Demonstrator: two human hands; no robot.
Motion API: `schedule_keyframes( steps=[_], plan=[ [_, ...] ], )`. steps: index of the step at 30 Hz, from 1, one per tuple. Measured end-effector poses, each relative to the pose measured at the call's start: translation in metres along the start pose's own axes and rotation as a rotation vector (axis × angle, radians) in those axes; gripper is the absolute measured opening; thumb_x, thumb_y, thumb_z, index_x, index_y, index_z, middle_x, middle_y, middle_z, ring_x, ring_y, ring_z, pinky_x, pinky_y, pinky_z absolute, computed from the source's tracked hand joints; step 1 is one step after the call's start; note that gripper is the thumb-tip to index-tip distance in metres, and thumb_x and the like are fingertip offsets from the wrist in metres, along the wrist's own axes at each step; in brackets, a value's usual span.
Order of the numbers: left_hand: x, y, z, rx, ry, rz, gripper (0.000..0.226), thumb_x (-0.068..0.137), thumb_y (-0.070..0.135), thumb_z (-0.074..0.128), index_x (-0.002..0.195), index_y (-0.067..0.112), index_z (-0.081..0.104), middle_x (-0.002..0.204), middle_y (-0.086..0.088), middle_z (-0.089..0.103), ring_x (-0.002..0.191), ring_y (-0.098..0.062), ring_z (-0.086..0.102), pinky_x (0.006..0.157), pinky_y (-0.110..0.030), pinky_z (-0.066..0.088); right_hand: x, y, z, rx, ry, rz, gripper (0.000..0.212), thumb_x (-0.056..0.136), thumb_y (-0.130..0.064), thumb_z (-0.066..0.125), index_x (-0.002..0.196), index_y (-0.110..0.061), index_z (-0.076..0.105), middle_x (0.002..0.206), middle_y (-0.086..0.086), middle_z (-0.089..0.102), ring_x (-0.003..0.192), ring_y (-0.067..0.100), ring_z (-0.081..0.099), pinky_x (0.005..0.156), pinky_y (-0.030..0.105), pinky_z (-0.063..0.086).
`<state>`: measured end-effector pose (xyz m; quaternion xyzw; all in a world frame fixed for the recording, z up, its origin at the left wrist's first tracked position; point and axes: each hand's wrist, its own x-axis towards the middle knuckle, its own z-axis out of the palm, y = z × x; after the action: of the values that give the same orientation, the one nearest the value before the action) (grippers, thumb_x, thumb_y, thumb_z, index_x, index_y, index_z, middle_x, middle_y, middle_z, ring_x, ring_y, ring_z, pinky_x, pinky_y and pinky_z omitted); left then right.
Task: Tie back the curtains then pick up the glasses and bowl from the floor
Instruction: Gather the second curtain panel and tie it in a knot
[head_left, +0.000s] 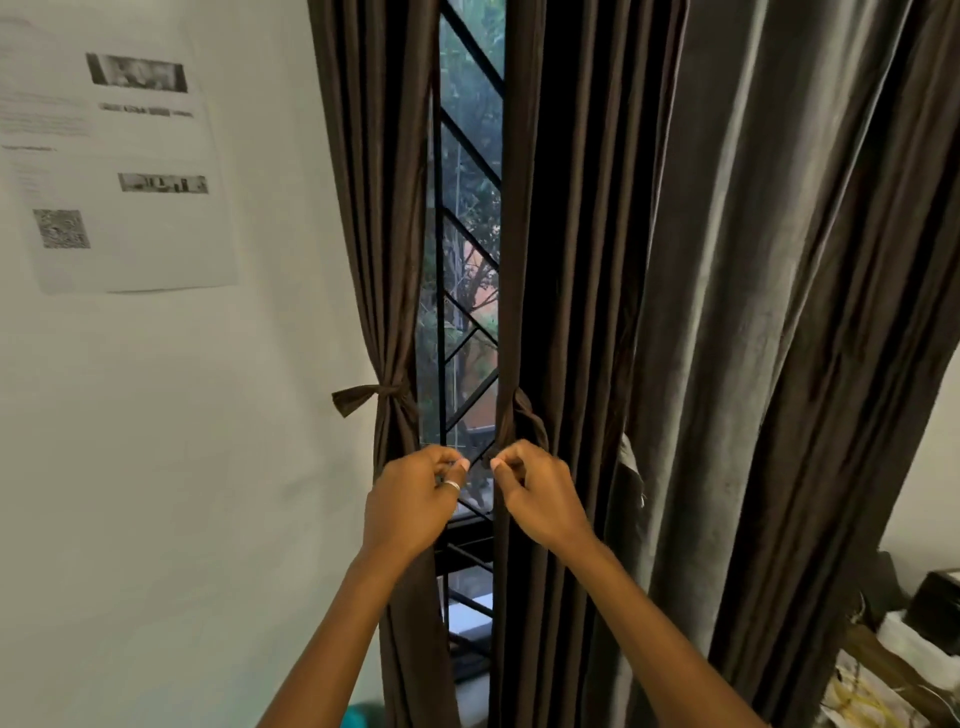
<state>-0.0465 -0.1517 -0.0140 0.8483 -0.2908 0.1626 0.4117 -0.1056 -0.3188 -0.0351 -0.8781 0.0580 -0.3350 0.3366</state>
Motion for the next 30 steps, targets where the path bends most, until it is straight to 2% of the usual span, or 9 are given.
schedule_keyframes(
  steps=[3,6,11,14,17,19,24,27,30],
  plan=[
    [0.002,0.018,0.023,0.001,-0.029,-0.014,0.029,0.095,0.047,0.057,0.118,0.033,0.066,0.087,0.015,0.07,0.084,-0.007,0.066,0.078,-0.036,0.058,0.012,0.027,-0.025,0.009,0.067,0.024,0.008,0.098,-0.026,0.06,0.099,-0.019,0.064,0.095,-0.005,0.068,0.088,0.01,0.065,0.078,0.035,0.056],
    [0.002,0.033,0.042,0.042,-0.023,-0.033,0.031,0.094,0.048,0.056,0.12,0.032,0.064,0.076,0.014,0.063,0.076,-0.007,0.064,0.073,-0.034,0.057,0.032,0.044,-0.042,-0.008,0.102,0.042,0.022,0.098,-0.026,0.06,0.117,-0.017,0.063,0.116,-0.002,0.066,0.106,0.017,0.064,0.087,0.037,0.056],
    [-0.006,0.05,0.054,0.087,-0.017,-0.072,0.031,0.093,0.051,0.055,0.118,0.034,0.064,0.08,0.014,0.068,0.076,-0.006,0.066,0.074,-0.037,0.058,0.063,0.048,-0.049,-0.06,0.071,-0.026,0.039,0.101,-0.03,0.057,0.136,-0.015,0.053,0.137,0.004,0.059,0.122,0.025,0.06,0.093,0.043,0.055],
    [-0.014,0.057,0.052,0.095,-0.038,-0.102,0.03,0.093,0.05,0.056,0.117,0.033,0.065,0.083,0.013,0.07,0.078,-0.005,0.067,0.075,-0.039,0.058,0.073,0.048,-0.045,-0.046,0.004,0.015,0.04,0.102,-0.032,0.056,0.138,-0.016,0.05,0.127,0.003,0.065,0.109,0.026,0.065,0.085,0.047,0.057],
    [-0.018,0.062,0.051,0.093,-0.026,-0.119,0.025,0.094,0.045,0.06,0.113,0.031,0.068,0.078,0.013,0.069,0.073,-0.004,0.068,0.076,-0.038,0.06,0.073,0.052,-0.034,0.053,-0.05,0.035,0.033,0.1,-0.026,0.059,0.13,-0.016,0.052,0.093,-0.002,0.072,0.082,0.022,0.071,0.074,0.046,0.059],
    [-0.017,0.067,0.052,0.053,-0.022,-0.128,0.023,0.093,0.043,0.062,0.11,0.031,0.07,0.08,0.013,0.07,0.072,-0.004,0.069,0.076,-0.036,0.06,0.067,0.056,-0.028,0.075,-0.074,0.027,0.032,0.1,-0.022,0.059,0.13,-0.013,0.055,0.085,-0.001,0.072,0.082,0.02,0.07,0.074,0.041,0.058],
    [-0.01,0.085,0.056,-0.061,0.014,-0.139,0.019,0.097,0.038,0.058,0.105,0.027,0.072,0.084,0.014,0.071,0.074,0.003,0.067,0.078,-0.023,0.058,0.04,0.054,-0.024,0.1,-0.104,-0.014,0.037,0.102,-0.018,0.053,0.137,-0.008,0.055,0.124,0.009,0.065,0.112,0.022,0.063,0.083,0.019,0.044],
    [-0.002,0.093,0.059,-0.035,0.093,-0.153,0.023,0.1,0.037,0.053,0.109,0.026,0.071,0.079,0.02,0.065,0.072,0.009,0.062,0.068,-0.004,0.047,0.024,0.048,-0.022,0.086,-0.067,-0.087,0.033,0.102,-0.025,0.049,0.132,-0.014,0.058,0.125,0.006,0.063,0.109,0.019,0.063,0.085,0.025,0.052],
    [0.006,0.097,0.061,-0.043,0.14,-0.158,0.025,0.1,0.04,0.052,0.1,0.025,0.071,0.074,0.017,0.067,0.072,0.006,0.063,0.073,-0.015,0.053,0.01,0.04,-0.021,0.069,-0.031,-0.137,0.026,0.104,-0.031,0.045,0.121,-0.019,0.059,0.112,0.0,0.063,0.094,0.015,0.065,0.073,0.033,0.056]
  ],
)
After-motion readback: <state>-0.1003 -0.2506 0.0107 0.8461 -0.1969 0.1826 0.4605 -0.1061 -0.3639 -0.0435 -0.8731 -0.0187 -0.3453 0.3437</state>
